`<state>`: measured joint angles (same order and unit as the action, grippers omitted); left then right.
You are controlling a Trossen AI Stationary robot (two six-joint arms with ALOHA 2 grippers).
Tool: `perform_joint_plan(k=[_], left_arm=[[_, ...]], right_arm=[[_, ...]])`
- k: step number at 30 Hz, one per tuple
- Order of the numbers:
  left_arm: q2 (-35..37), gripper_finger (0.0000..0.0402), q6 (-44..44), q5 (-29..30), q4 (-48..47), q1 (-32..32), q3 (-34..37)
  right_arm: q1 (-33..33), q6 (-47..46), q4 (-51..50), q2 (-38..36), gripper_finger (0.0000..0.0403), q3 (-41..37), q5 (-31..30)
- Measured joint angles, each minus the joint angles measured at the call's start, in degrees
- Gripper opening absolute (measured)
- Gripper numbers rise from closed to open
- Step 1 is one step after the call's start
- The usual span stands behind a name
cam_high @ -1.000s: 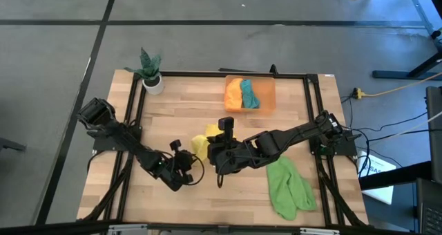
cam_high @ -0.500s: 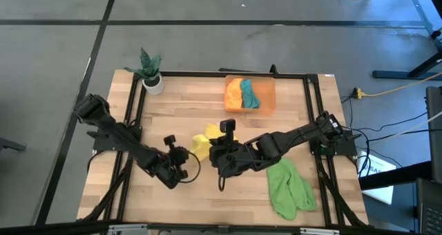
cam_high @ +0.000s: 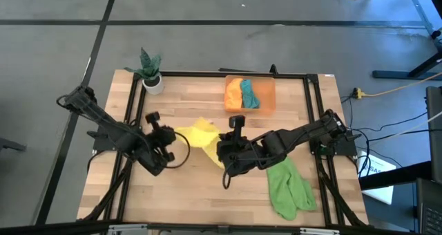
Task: Roll microfiber towels into tight, uniform cylinder then place into a basket
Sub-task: Roll the yellow microfiber towel
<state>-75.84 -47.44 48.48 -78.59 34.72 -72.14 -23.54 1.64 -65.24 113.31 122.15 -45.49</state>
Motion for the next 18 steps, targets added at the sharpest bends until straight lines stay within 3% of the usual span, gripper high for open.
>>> perform_joint_plan(k=[5,12,18], left_arm=[[-0.05,0.0000,0.54,2.68,-11.62,-3.18,-7.90],[1.01,0.0000,12.15,9.07,-11.39,-10.89,-13.97],[1.09,0.0000,19.63,15.19,-11.37,-16.30,-18.35]], right_arm=[[0.99,0.24,-0.80,-2.65,0.0005,0.00,-3.90],[4.38,0.60,-0.70,-5.32,0.0005,0.00,-8.66],[6.97,8.64,1.27,-5.74,0.0005,0.00,-16.04]])
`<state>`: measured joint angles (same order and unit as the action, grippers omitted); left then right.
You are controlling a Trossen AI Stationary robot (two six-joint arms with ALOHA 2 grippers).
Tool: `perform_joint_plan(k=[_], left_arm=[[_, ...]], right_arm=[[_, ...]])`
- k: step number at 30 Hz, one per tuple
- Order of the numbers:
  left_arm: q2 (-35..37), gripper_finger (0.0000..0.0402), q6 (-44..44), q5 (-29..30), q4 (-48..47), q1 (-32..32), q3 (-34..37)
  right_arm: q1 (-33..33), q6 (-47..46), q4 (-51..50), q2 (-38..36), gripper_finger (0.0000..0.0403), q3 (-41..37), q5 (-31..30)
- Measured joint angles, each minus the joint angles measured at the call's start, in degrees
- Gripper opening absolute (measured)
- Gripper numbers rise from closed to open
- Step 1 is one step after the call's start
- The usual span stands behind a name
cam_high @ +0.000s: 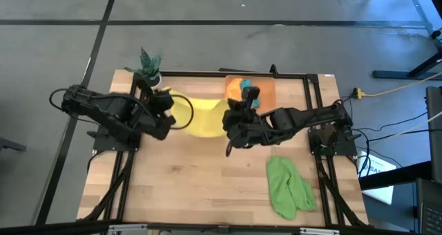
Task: Roll microfiber towels into tight, uniform cylinder then place into a basket
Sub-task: Roll the yellow microfiber towel
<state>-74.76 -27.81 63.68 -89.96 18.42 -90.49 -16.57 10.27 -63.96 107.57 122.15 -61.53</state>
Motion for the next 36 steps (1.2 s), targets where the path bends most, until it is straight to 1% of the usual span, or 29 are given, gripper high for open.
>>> perform_joint_plan(k=[3,6,8,9,12,15,20,23,26,28,31,36], left_arm=[[0.03,0.0000,3.22,0.82,0.39,-2.58,-2.69],[0.02,0.0000,3.99,0.40,0.58,-3.70,-4.51],[0.07,0.0000,3.97,-1.08,0.63,-3.31,-5.12],[0.08,0.0000,4.11,-2.70,0.59,-2.81,-5.12],[0.02,0.0000,4.39,-9.52,0.61,-1.16,-4.25],[0.02,0.0000,1.66,-17.09,0.60,1.11,-2.41],[0.02,0.0000,-6.20,-26.34,0.64,6.77,2.83],[0.00,0.0000,-11.50,-31.10,0.66,10.29,6.83],[-0.03,0.0000,-17.44,-33.42,1.07,14.16,11.18],[-0.03,0.0000,-21.00,-34.42,2.85,16.48,14.39],[-0.03,0.0000,-24.49,-36.79,7.43,19.62,19.23],[-0.03,0.0000,-25.89,-40.56,21.93,24.58,26.54]], right_arm=[[1.24,3.22,2.13,-0.29,0.0005,0.91,-3.11],[2.04,3.51,2.85,-0.59,0.0005,3.22,-3.13],[2.06,3.52,2.49,-0.59,0.0004,4.27,-2.33],[1.98,3.51,2.51,-0.60,0.0003,4.35,-0.57],[1.56,3.00,0.87,-0.59,0.0004,4.35,8.58],[0.67,-1.11,-1.46,-0.61,0.0004,3.13,15.92],[-2.33,-10.55,-7.09,-0.52,0.0004,-0.69,23.77],[-4.67,-15.59,-9.04,-0.52,0.0004,-4.03,27.07],[-7.27,-19.17,-8.45,-0.50,0.0004,-8.26,29.22],[-8.88,-21.22,-6.66,-0.50,0.0004,-11.24,30.41],[-10.77,-22.27,-0.99,-0.48,0.0004,-16.54,32.88],[-13.30,-22.00,11.92,-0.48,0.0004,-24.98,39.16]])
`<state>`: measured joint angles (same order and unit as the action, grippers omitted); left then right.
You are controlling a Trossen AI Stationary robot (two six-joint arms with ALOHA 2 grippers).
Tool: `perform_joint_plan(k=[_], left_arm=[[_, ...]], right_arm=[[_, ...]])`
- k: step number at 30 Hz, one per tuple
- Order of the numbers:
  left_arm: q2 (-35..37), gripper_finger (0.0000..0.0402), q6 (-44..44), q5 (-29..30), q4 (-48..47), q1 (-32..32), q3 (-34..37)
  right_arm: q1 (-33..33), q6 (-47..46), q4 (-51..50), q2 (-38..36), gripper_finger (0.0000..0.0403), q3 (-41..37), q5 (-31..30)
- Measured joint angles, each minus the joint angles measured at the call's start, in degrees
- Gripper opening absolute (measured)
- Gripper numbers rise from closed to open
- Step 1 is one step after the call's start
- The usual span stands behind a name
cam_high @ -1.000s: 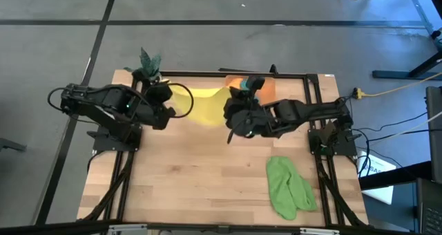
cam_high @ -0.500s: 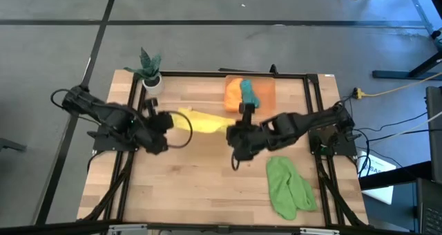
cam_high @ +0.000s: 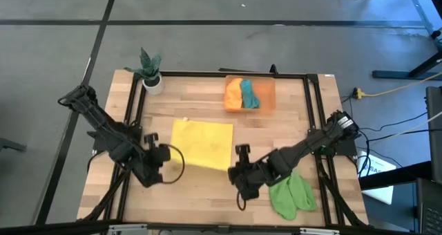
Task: Roll microfiber towels into tight, uniform cylinder then place into a basket
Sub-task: Roll the yellow microfiber towel
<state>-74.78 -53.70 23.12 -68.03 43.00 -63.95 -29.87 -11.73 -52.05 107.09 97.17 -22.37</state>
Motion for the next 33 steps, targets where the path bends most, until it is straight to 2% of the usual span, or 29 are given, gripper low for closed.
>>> perform_joint_plan(k=[7,11,15,23,33], left_arm=[[-1.72,0.0000,-4.05,-0.38,15.91,6.93,8.13],[-3.33,0.0000,-8.54,-1.02,22.92,10.01,12.59],[-5.59,0.0000,-8.59,-1.05,29.79,13.20,15.06],[-12.72,0.0000,-9.98,-2.58,40.10,17.02,15.94],[-19.72,0.0000,-10.88,-6.41,44.31,16.88,15.94]], right_arm=[[-2.54,-3.67,13.19,0.00,0.0004,-11.33,1.60],[-3.55,-7.48,18.68,0.02,0.0004,-15.91,1.72],[-4.35,-8.86,24.47,0.02,0.0004,-18.81,4.13],[-5.61,-8.91,30.13,0.02,0.0004,-19.87,6.02],[-5.49,-8.95,32.06,2.42,0.0004,-19.89,6.01]])
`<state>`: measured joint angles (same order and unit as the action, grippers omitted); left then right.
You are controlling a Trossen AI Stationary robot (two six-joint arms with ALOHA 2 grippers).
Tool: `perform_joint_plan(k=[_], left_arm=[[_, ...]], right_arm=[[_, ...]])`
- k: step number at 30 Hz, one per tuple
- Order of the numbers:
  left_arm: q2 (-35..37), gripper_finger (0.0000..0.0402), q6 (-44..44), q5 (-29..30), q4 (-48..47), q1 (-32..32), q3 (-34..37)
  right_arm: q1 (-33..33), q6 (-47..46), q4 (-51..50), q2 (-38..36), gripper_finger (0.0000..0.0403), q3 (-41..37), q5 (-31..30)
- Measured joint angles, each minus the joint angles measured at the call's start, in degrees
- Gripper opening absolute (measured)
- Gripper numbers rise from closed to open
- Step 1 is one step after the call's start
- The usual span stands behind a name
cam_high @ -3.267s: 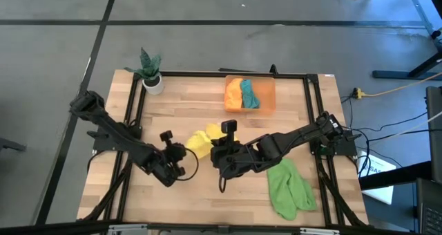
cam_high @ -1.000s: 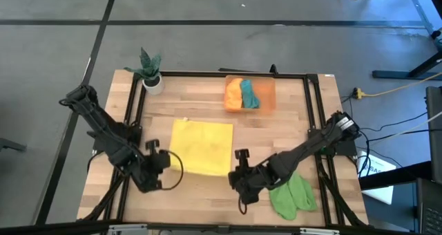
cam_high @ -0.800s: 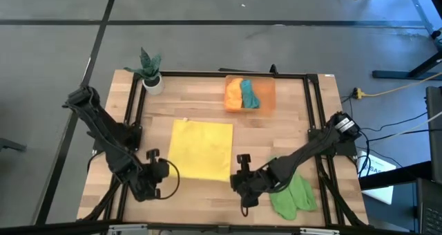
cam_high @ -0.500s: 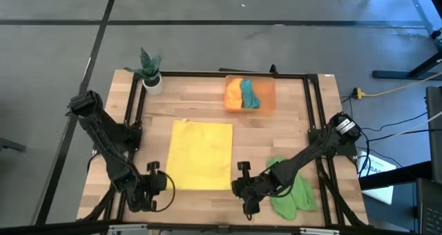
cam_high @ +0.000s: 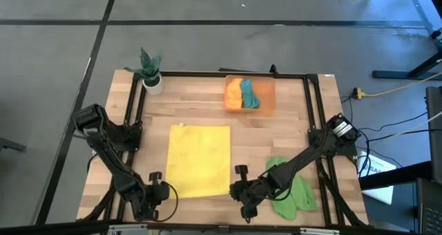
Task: Roll microfiber towels into tight, uniform cylinder then place into a basket
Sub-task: Roll the yellow microfiber towel
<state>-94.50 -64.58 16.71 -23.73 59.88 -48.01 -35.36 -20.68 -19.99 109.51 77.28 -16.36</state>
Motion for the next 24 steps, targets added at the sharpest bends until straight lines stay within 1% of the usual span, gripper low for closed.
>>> perform_joint_plan(k=[2,6,12,15,17,21,24], left_arm=[[-0.13,0.0000,-0.01,-0.55,-0.02,0.00,0.00],[-0.13,0.0000,-1.29,-1.57,0.00,0.02,0.02],[-0.14,0.0000,-1.38,-2.10,0.00,0.09,0.07],[-0.15,0.0000,-1.33,-2.05,0.00,0.09,0.07],[-0.13,0.0000,-1.34,-1.59,-0.18,-0.13,0.07],[0.11,0.0000,-0.90,-1.03,-0.54,-1.65,0.07],[0.85,0.0000,0.39,0.63,-2.08,-3.15,0.07]], right_arm=[[0.43,1.78,0.04,0.02,0.0004,0.00,-0.40],[2.37,5.08,-0.09,0.02,0.0004,0.00,-3.16],[6.21,6.10,0.54,0.01,0.0004,0.00,-2.28],[6.76,7.07,0.59,0.00,0.0004,0.00,-0.39],[6.71,7.78,0.63,0.00,0.0004,0.00,-0.62],[6.69,7.86,0.63,0.00,0.0004,0.00,-3.73],[6.72,7.94,0.29,0.00,0.0004,0.00,-5.01]])
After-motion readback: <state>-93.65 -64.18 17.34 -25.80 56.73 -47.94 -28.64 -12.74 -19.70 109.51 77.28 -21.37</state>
